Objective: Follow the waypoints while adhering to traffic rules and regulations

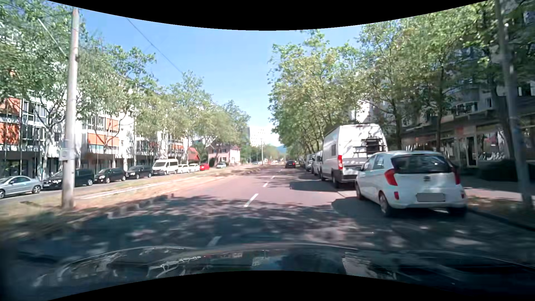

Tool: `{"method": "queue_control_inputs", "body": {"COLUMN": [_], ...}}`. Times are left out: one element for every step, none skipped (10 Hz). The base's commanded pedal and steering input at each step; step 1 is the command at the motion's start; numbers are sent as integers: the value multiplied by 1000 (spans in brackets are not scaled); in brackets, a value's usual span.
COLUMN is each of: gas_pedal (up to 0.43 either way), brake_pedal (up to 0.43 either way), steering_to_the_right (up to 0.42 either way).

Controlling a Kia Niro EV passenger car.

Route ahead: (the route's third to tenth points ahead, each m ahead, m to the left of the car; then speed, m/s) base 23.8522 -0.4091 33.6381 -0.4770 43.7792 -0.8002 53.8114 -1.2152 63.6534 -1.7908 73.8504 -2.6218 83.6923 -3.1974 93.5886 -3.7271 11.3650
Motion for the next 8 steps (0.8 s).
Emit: {"method": "queue_control_inputs", "body": {"gas_pedal": [189,189,189,189,189,189,189,189], "brake_pedal": [0,0,0,0,0,0,0,0], "steering_to_the_right": [6,6,5,5,2,1,1,1]}}
